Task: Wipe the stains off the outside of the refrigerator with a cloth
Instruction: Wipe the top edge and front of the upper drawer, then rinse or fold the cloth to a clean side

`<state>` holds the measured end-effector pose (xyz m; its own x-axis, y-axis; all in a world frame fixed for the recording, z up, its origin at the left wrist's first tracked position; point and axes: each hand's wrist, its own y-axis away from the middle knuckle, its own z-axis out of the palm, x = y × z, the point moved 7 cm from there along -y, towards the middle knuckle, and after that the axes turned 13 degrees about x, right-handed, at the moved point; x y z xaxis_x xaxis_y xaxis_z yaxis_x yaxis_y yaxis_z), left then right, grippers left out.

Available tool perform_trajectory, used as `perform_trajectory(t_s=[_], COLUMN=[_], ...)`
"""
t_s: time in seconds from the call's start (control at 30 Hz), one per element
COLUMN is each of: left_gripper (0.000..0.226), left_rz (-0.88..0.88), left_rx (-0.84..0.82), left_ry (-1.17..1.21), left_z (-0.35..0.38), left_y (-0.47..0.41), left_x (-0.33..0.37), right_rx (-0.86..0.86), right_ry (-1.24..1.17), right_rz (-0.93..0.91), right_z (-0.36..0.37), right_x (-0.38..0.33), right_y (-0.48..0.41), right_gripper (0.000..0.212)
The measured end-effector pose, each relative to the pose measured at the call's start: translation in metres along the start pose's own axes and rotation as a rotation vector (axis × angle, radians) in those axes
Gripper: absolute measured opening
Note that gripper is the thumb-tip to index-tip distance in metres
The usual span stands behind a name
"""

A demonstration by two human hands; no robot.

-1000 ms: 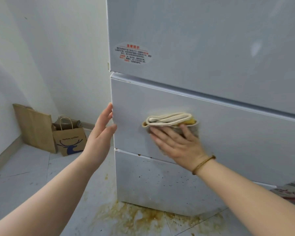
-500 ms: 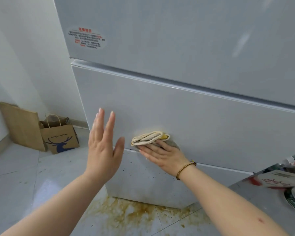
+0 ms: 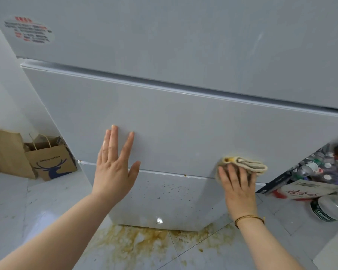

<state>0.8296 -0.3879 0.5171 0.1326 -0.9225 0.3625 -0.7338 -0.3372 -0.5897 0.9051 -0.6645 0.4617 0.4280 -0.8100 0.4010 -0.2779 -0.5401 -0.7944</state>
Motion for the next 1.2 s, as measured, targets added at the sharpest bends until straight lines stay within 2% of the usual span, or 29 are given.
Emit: perform_trajectory(t_s=[0.1,0.13,0.2,0.3,0.37,0.47,0.57,0.73,0.9,1.03,1.2], left_gripper=[0.065,0.068,0.074,0.075,0.071,0.064,0.062,0.056,0.051,0.050,0.045], left_rz=[-0.042,-0.108,-0.311,-0.539,-0.643,-0.624,-0.580,-0.551,-0.683,-0.759,-0.828], left_rx=[0.034,0.053,0.059,0.053,0.004,-0.085,-0.133,-0.235,-0.361,-0.557,-0.544], left_ry=[0.108,0.158,0.222,0.243,0.350,0.450,0.503,0.677,0.746,0.690,0.665], left_z=[-0.009,-0.014,-0.019,-0.027,-0.029,-0.028,-0.033,-0.040,-0.046,-0.037,-0.047], left_y=[0.000,0.000,0.004,0.007,0.006,0.008,0.009,0.006,0.009,0.028,0.041], left_x=[0.004,0.001,-0.020,-0.064,-0.091,-0.101,-0.109,-0.128,-0.158,-0.184,-0.211], right_rx=[-0.031,-0.038,-0.025,-0.061,-0.050,-0.048,-0.123,-0.215,-0.391,-0.470,-0.695], right_ry=[-0.105,-0.157,-0.263,-0.438,-0.490,-0.552,-0.612,-0.695,-0.865,-1.015,-1.304], right_rz=[0.333,0.460,0.735,1.197,1.387,1.556,1.603,1.580,1.371,1.263,1.071], right_z=[0.001,0.001,-0.002,0.003,0.005,0.009,0.013,0.014,0.007,-0.001,-0.012], right_x=[-0.001,-0.008,-0.025,-0.051,-0.076,-0.109,-0.154,-0.234,-0.307,-0.334,-0.362], right_y=[0.001,-0.002,-0.015,-0.030,-0.042,-0.053,-0.063,-0.088,-0.111,-0.124,-0.137], right_gripper=[0.109,0.102,0.072,0.069,0.072,0.075,0.076,0.078,0.077,0.076,0.070])
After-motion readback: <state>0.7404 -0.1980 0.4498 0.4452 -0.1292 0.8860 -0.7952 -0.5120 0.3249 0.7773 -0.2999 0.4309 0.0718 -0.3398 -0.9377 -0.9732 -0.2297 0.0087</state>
